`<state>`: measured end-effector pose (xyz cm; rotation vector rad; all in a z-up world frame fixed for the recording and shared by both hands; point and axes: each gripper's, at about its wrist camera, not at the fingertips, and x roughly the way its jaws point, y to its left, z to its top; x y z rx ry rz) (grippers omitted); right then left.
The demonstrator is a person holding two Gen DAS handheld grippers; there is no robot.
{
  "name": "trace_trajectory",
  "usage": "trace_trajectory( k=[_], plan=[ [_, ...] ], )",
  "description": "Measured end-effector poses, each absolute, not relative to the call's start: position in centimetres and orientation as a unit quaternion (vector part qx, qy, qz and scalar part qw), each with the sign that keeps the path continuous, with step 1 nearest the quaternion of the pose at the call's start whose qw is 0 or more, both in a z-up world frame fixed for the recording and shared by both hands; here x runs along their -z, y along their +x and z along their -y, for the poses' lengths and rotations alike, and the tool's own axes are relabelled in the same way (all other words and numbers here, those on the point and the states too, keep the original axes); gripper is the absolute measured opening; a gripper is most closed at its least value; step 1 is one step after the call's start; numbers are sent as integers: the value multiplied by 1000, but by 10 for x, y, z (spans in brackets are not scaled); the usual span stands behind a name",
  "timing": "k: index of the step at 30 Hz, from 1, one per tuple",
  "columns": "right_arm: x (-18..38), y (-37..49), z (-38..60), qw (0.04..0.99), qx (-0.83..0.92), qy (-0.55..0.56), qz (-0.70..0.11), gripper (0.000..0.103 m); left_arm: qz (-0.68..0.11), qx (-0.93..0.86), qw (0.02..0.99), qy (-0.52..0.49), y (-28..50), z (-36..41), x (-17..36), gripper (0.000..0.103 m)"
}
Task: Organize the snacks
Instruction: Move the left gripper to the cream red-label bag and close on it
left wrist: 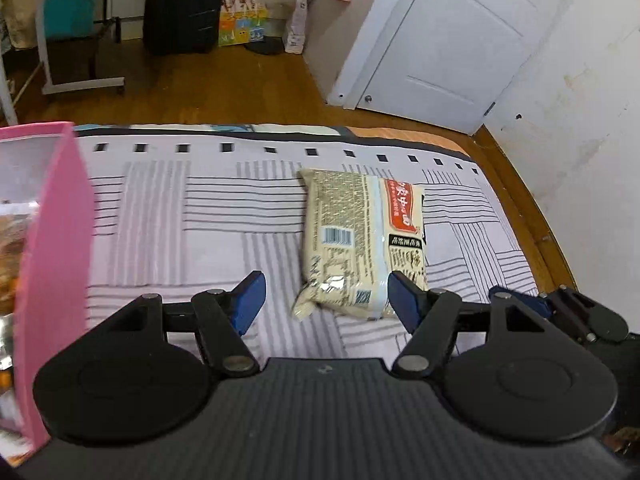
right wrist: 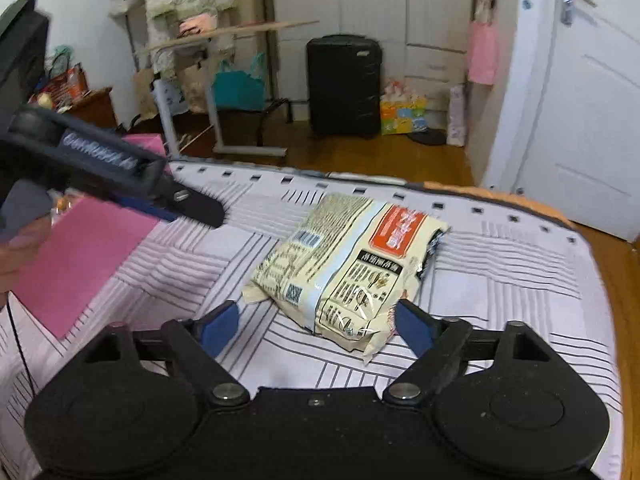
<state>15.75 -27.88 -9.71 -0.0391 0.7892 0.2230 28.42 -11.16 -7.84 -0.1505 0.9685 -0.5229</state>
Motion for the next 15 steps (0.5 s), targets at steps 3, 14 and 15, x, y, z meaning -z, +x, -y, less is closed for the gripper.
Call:
trace_trajectory(
  k=[3,14,15],
  plan=[
    [116,171,277,911,-120,-36,-394,93,-469,255,842,-75,296,132,99,67],
    [161,198,289,885,-89,-133,-437,94,-481,239,838,-98,330,154,157,67],
    [160,197,291,884,-99,-130,-438,94,-477,241,839,-100,330,152,160,65]
  ],
)
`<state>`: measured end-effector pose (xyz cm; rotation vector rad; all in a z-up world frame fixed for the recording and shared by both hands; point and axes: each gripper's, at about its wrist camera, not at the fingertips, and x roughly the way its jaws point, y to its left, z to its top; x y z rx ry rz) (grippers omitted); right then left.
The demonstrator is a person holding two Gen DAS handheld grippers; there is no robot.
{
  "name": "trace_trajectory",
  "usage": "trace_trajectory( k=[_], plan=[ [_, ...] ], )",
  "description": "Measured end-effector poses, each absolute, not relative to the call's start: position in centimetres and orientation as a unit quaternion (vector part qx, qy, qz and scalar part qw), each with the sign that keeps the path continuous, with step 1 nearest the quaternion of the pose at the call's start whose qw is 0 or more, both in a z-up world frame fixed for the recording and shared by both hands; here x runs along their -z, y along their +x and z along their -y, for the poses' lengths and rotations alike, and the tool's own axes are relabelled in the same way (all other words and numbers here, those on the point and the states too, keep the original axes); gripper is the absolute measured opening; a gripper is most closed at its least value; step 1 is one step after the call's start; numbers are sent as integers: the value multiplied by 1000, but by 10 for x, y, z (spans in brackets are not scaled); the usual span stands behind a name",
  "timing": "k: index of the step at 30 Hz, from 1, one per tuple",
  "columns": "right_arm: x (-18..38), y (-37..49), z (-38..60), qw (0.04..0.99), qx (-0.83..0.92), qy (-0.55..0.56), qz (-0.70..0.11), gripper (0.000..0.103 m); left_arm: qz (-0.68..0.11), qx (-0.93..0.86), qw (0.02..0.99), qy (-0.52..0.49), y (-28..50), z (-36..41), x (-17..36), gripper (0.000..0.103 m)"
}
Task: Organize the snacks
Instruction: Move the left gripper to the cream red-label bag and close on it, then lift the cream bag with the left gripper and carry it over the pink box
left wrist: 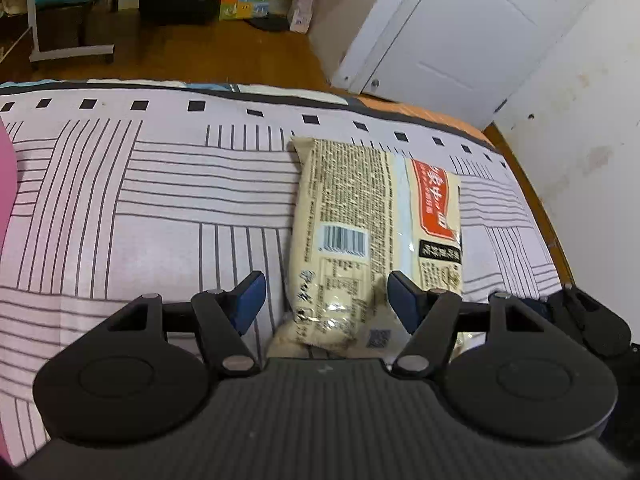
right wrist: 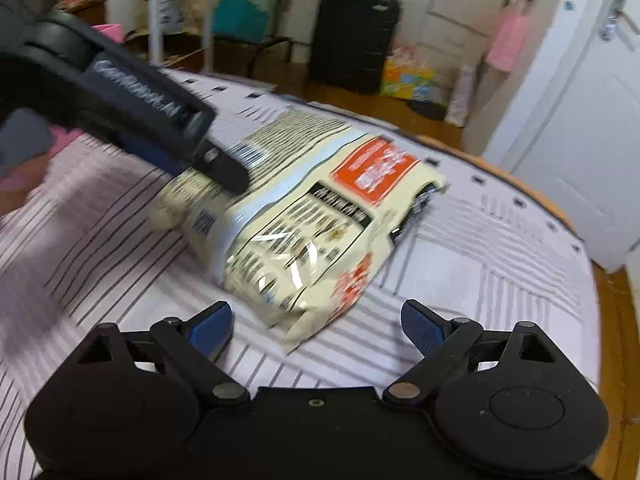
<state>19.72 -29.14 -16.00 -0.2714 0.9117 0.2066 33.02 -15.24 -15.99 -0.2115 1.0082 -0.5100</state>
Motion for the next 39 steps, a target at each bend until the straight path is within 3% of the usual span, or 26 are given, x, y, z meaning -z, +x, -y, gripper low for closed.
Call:
trace_trajectory(
  k=[4,5,7,9,11,16,17,19,39],
  plan=[
    [161,196,298,893,-127,-101,-420,94,-473,255,833,-128,335,144,171,59],
    [164,199,299,894,-130,-90,-419,94,-472,262,831,-132,335,143,173,52],
    [171,208,298,894,-135,-73,-420,95,-468,273,830,-133,333,142,173,48],
    [179,216,298,897,-135,-63,-416,103,-464,279,831,-125,331,145,174,45],
    [187,220,295,909,-130,-61,-392,103,-466,284,828,-129,331,145,175,42],
    [188,225,284,909,-112,-68,-396,102,-468,289,824,-134,328,145,175,42],
    [186,223,283,910,-109,-67,-395,96,-469,291,824,-132,326,145,173,41],
    [182,216,279,911,-103,-71,-393,95,-475,299,817,-132,324,145,170,41],
    [150,144,243,934,-84,-57,-343,92,-491,288,820,-53,255,128,108,43]
  ],
)
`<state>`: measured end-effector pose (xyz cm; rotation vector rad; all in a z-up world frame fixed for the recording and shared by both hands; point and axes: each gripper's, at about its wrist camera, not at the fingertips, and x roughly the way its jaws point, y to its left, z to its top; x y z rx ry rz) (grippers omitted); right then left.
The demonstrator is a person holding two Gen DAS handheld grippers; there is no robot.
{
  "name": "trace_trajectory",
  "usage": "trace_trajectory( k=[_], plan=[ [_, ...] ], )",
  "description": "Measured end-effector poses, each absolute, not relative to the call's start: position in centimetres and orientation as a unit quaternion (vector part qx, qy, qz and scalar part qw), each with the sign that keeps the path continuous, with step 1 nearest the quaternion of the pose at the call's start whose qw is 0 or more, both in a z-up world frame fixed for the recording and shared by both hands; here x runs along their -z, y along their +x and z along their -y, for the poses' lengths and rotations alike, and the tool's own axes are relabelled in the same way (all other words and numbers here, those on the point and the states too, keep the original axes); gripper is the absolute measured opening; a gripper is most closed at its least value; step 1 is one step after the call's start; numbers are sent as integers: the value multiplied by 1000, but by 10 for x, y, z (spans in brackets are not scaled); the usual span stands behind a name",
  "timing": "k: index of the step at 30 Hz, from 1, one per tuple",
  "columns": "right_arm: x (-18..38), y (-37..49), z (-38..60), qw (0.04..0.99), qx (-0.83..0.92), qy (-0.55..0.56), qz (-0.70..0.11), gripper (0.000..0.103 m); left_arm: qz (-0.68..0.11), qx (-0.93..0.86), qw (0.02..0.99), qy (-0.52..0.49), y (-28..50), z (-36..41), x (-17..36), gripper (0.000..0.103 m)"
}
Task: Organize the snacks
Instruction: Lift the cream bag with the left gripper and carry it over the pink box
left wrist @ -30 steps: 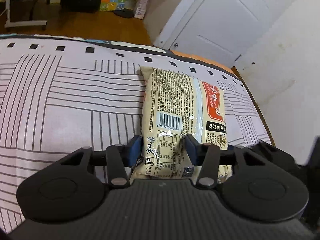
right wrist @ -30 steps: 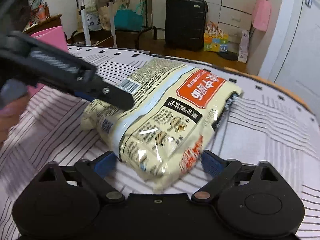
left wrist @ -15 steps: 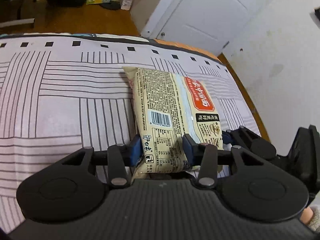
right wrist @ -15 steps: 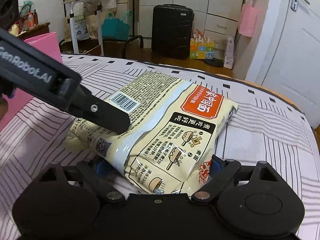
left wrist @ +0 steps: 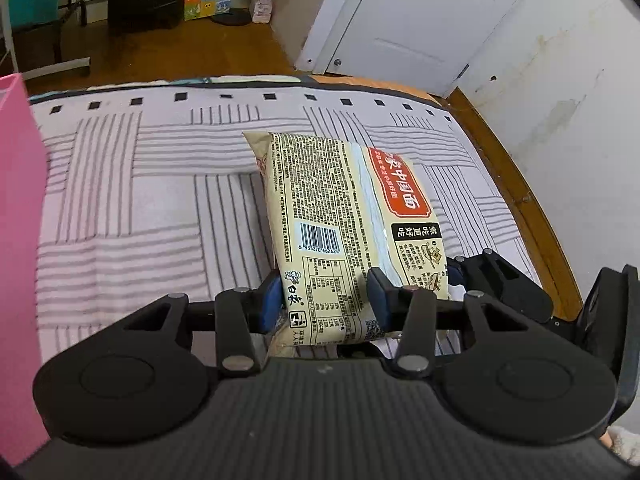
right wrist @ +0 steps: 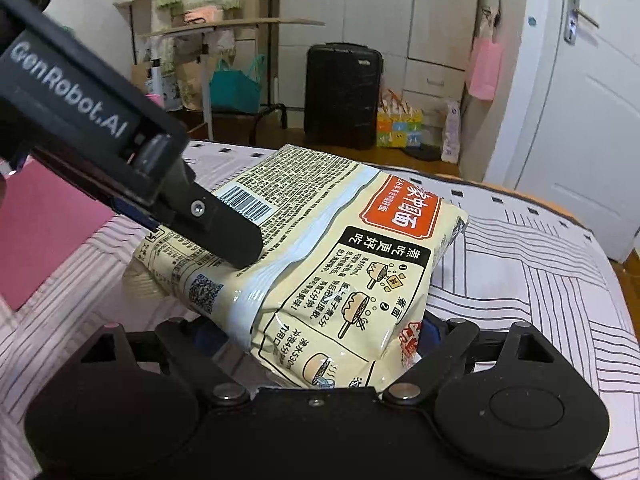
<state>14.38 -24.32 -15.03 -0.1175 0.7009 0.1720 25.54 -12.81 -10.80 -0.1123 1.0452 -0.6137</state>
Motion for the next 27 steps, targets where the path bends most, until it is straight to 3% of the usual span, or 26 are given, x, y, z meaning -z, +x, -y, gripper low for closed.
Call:
trace_trajectory(
  k=[13,27],
  plan=[
    [106,88,218,936,-100,-91,-325,91,-499,301,811,-54,198,94,62,43],
    [64,59,169,941,-107,-158,-281,91,-453,282,843,-73,147,41,15,43]
  ],
)
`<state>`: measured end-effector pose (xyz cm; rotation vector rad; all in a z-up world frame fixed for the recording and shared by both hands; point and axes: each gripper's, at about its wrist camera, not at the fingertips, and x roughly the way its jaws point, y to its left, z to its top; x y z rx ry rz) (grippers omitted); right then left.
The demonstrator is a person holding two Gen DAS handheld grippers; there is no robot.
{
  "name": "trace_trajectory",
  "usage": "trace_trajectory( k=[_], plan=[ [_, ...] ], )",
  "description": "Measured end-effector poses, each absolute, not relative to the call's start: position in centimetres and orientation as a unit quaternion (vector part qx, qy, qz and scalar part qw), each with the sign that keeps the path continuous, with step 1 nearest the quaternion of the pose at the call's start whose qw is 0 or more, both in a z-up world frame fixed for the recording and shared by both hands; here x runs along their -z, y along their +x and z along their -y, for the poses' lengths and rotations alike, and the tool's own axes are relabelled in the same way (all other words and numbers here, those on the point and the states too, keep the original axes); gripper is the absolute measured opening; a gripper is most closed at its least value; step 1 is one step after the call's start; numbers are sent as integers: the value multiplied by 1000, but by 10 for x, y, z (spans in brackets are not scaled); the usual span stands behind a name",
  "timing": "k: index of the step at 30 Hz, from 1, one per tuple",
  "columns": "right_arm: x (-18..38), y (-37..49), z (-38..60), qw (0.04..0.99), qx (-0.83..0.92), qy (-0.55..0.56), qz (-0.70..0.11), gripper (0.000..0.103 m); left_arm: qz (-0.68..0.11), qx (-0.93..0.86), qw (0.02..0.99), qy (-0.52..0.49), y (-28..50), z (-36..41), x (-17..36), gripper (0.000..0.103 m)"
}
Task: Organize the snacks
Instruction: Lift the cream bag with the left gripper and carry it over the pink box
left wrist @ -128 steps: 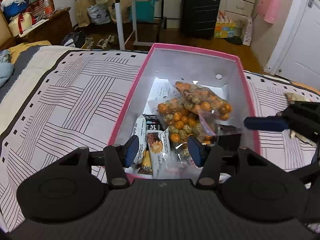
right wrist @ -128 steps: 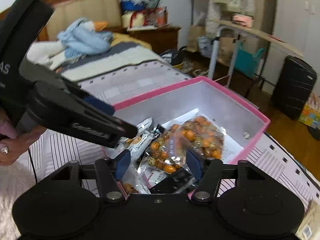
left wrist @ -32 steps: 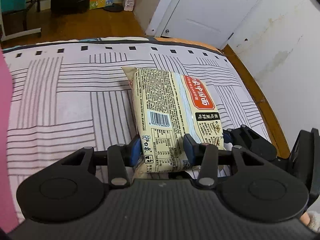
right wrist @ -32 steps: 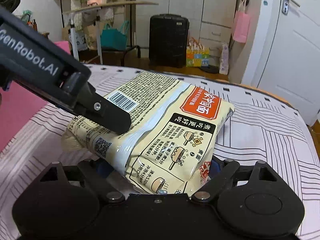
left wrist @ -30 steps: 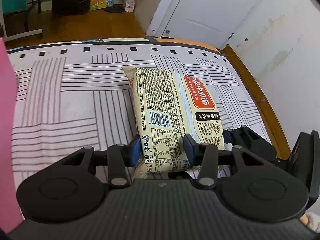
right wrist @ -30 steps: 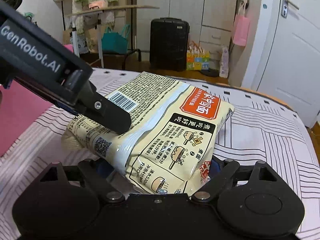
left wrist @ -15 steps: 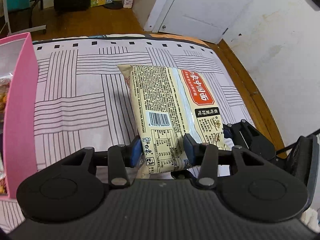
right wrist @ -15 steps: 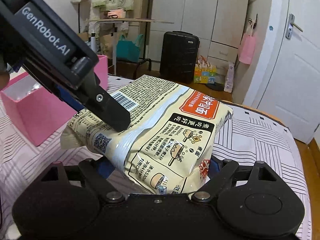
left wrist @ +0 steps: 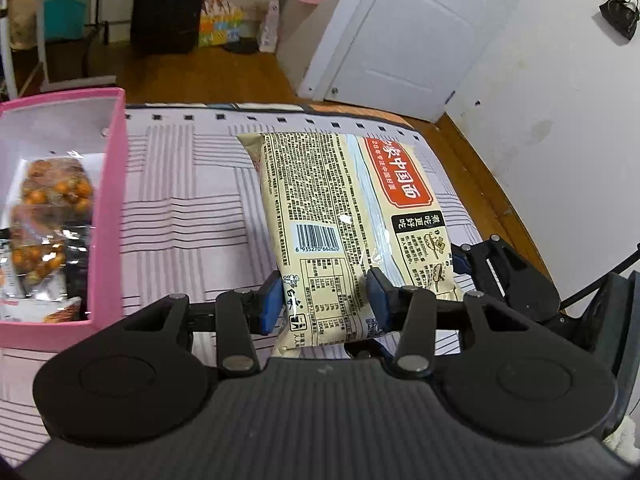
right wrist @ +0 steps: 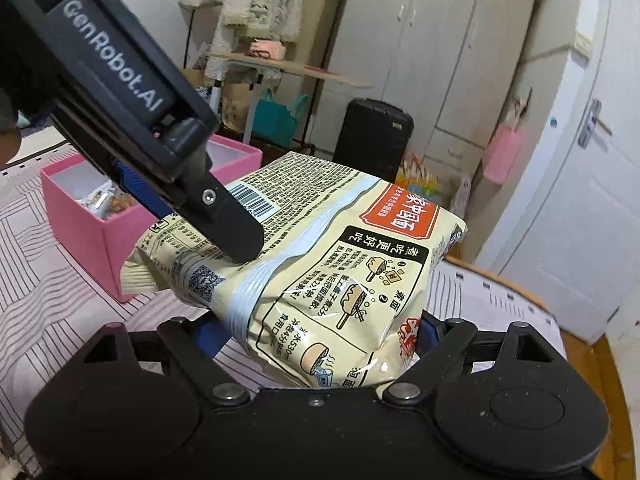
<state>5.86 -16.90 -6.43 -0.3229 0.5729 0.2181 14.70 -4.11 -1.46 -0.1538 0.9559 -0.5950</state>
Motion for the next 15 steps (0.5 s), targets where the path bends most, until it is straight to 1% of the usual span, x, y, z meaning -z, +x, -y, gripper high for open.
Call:
trace_trajectory(
  k=[7,15],
  plan=[
    [36,68,138,933,-144,-178,-279,91,-434,255,860,-82,132,1,-10,43],
    [17,98,90,920,-213,-193,-268,91,-424,227,868,-128,141,-77,-25,43]
  ],
)
